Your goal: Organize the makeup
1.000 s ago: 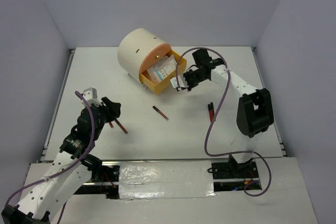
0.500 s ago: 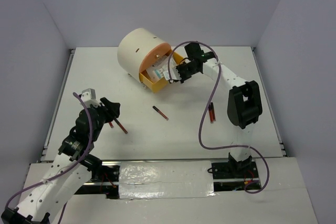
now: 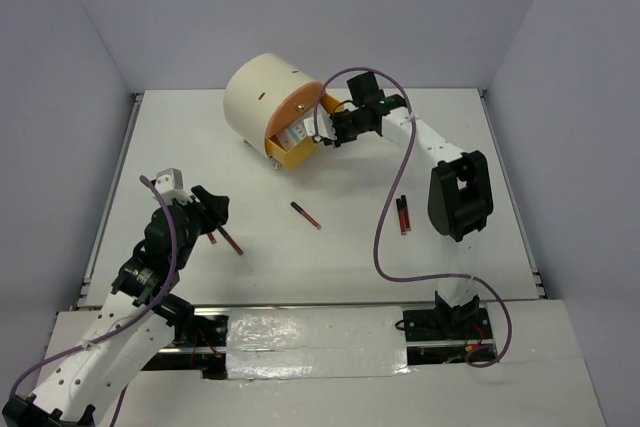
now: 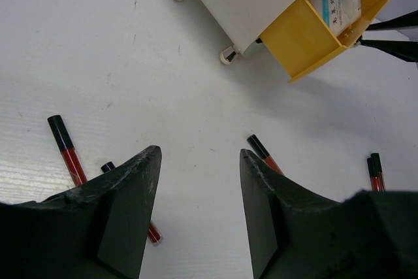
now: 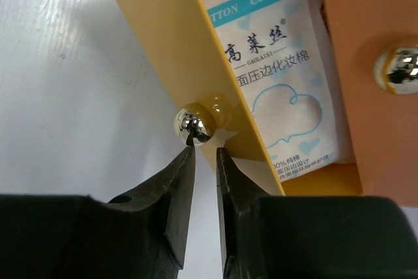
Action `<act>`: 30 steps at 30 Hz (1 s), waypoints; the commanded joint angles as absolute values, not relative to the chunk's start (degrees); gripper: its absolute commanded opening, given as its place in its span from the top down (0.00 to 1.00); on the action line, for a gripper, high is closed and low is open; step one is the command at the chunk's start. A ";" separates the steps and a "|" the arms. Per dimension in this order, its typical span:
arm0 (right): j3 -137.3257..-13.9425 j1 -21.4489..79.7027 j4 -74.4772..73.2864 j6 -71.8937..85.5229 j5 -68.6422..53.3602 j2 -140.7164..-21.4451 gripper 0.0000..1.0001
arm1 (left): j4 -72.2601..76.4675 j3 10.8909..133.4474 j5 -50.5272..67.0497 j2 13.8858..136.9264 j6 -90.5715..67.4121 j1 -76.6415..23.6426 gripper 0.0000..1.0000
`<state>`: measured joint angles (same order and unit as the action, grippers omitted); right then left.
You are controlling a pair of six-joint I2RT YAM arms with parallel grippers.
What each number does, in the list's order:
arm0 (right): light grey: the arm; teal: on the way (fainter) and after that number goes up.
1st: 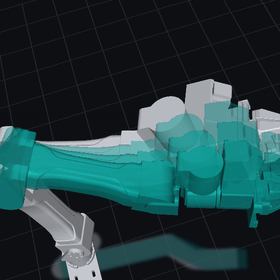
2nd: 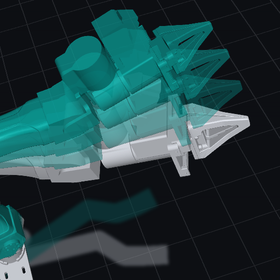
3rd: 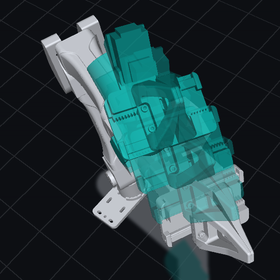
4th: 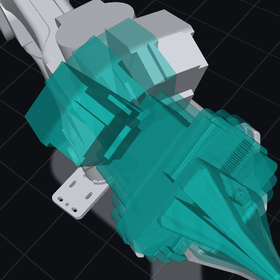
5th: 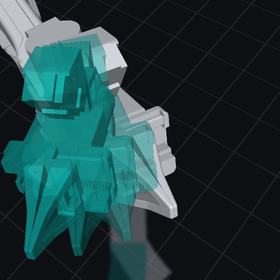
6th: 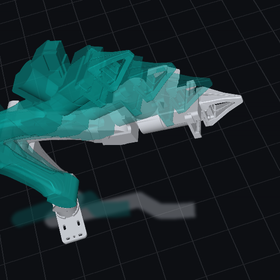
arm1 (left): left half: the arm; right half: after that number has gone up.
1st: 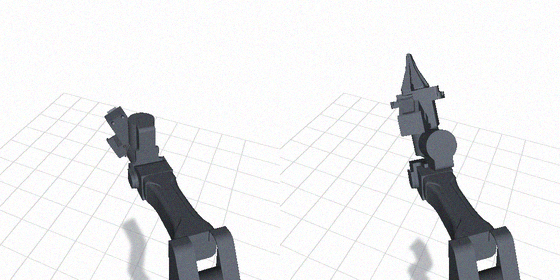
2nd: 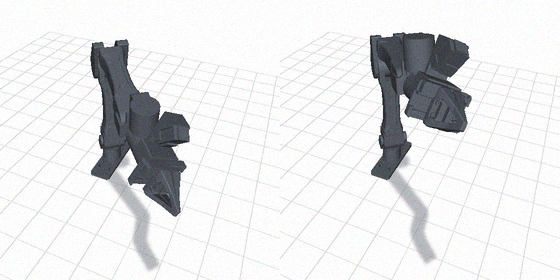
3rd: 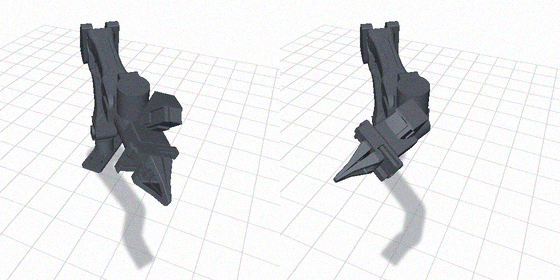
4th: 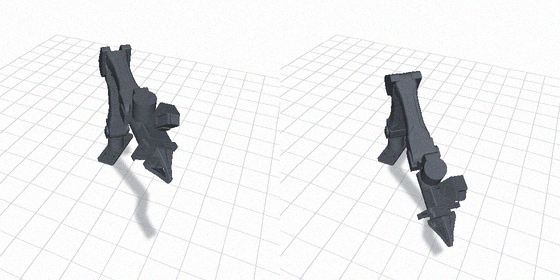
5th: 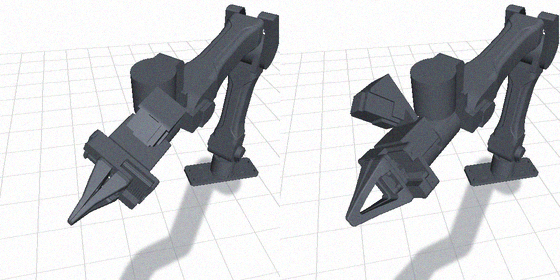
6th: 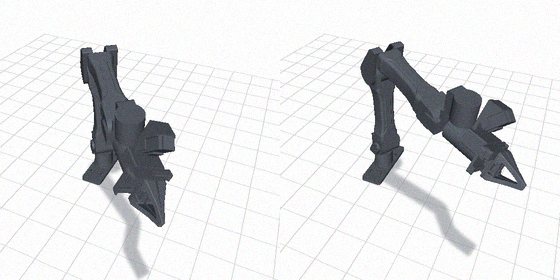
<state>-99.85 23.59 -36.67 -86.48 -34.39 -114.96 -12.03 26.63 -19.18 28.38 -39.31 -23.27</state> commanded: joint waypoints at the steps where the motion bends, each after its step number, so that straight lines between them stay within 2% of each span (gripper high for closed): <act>1: -103.97 24.43 -30.59 -82.27 -36.65 -116.63 0.72 | -10.90 28.74 -19.07 27.95 -39.64 -22.94 0.36; 11: -105.38 25.05 -22.33 -77.44 -36.30 -119.88 0.58 | -12.30 29.18 -19.25 27.34 -39.99 -23.03 0.36; 16: -104.59 25.31 -15.84 -71.20 -35.68 -120.58 0.55 | -13.45 29.36 -19.60 26.19 -40.34 -23.03 0.36; 19: -103.19 25.66 -10.21 -65.06 -34.20 -120.67 0.58 | -13.89 29.44 -19.69 26.01 -40.52 -22.94 0.36; 22: -101.35 25.84 -4.85 -60.48 -32.35 -120.50 0.66 | -14.06 29.62 -19.69 26.10 -40.69 -22.94 0.36; 25: -100.81 26.02 -2.99 -58.45 -31.03 -120.76 0.74 | -13.97 29.88 -19.78 26.37 -40.61 -22.94 0.36; 30: -99.76 26.10 -3.87 -58.71 -30.94 -120.32 0.81 | -13.98 30.15 -19.78 26.72 -40.52 -22.94 0.36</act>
